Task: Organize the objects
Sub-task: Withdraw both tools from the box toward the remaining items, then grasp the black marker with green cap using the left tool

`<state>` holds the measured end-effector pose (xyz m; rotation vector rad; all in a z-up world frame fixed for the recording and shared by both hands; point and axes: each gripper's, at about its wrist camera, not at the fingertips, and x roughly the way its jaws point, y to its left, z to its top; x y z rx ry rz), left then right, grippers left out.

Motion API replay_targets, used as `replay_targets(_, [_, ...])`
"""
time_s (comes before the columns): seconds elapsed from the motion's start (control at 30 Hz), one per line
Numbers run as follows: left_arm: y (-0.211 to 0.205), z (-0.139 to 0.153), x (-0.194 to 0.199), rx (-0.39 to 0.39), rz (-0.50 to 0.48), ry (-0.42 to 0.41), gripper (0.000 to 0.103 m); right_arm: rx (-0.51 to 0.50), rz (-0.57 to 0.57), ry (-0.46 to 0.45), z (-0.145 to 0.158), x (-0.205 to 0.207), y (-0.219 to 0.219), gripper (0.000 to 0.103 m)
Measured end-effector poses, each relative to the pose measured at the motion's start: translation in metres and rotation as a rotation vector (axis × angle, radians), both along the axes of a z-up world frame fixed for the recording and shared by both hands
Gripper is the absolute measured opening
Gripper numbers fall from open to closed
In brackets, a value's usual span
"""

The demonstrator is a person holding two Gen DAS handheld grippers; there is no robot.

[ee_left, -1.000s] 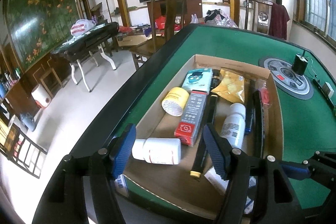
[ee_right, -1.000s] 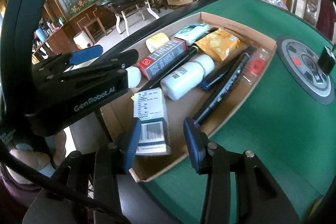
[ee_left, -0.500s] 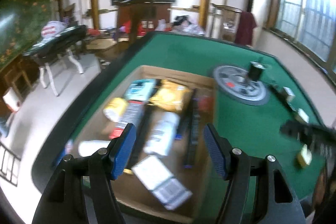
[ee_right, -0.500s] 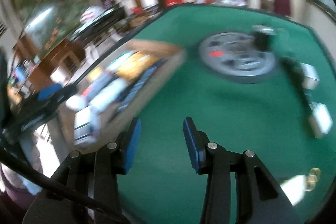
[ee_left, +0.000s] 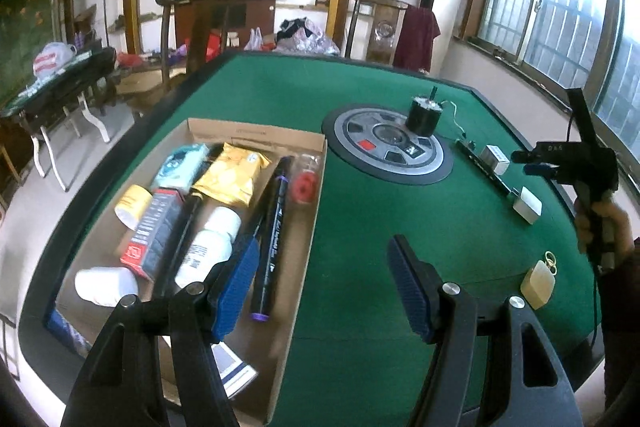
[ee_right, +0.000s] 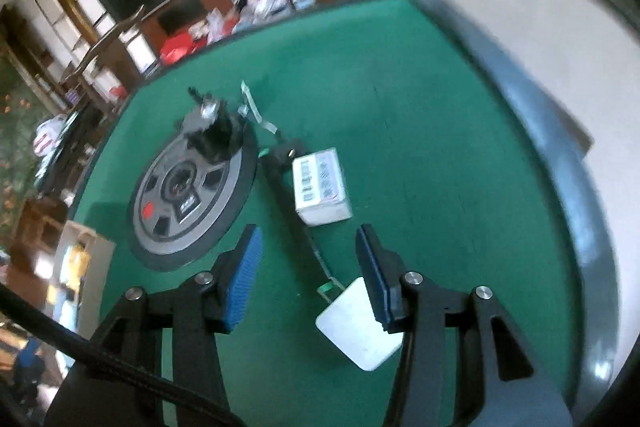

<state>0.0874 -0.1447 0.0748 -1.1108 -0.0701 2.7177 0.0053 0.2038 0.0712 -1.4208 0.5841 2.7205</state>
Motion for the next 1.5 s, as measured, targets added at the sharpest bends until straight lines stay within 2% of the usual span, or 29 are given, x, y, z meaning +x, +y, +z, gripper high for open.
replay_targets(0.07, [0.0, -0.003, -0.004, 0.009, 0.007, -0.012, 0.061, 0.002, 0.048, -0.03, -0.008, -0.006, -0.006, 0.047])
replay_targets(0.23, [0.006, -0.011, -0.009, 0.024, -0.006, -0.044, 0.061, 0.122, 0.09, -0.127, -0.033, -0.029, -0.026, 0.046])
replay_targets(0.37, [0.009, -0.015, -0.009, 0.007, -0.011, -0.053, 0.061, 0.175, 0.065, -0.135, -0.043, -0.042, -0.034, 0.018])
replay_targets(0.47, [0.008, -0.017, -0.011, 0.008, -0.006, -0.061, 0.061, 0.165, 0.098, -0.134, -0.041, -0.042, -0.046, 0.012])
replay_targets(0.57, [0.007, -0.018, -0.016, 0.024, -0.002, -0.072, 0.061, 0.184, 0.173, -0.134, -0.041, -0.033, -0.071, 0.012])
replay_targets(0.8, [0.027, -0.027, -0.027, 0.051, -0.052, -0.121, 0.061, 0.039, 0.433, -0.175, -0.042, 0.012, -0.137, 0.013])
replay_targets(0.87, [0.039, -0.031, -0.031, 0.053, -0.07, -0.138, 0.061, -0.077, 0.467, -0.201, -0.041, 0.018, -0.141, 0.016])
replay_targets(0.93, [0.051, -0.036, -0.034, 0.061, -0.087, -0.157, 0.061, -0.163, 0.448, -0.176, -0.031, 0.024, -0.129, 0.023])
replay_targets(1.03, [0.071, -0.045, -0.043, 0.07, -0.109, -0.195, 0.061, -0.147, 0.344, -0.063, -0.007, 0.03, -0.099, 0.039])
replay_targets(1.17, [0.097, -0.057, -0.062, 0.06, -0.101, -0.233, 0.061, -0.146, 0.184, 0.033, 0.012, 0.045, -0.041, 0.042])
replay_targets(1.27, [0.115, -0.063, -0.074, 0.001, -0.084, -0.224, 0.061, -0.134, 0.071, 0.054, 0.013, 0.053, -0.001, 0.05])
replay_targets(1.43, [0.144, -0.074, -0.078, -0.151, -0.095, -0.191, 0.063, -0.123, -0.029, 0.019, -0.002, 0.055, 0.039, 0.05])
replay_targets(1.5, [0.151, -0.074, -0.073, -0.176, -0.129, -0.164, 0.063, -0.124, -0.044, 0.018, -0.007, 0.057, 0.048, 0.05])
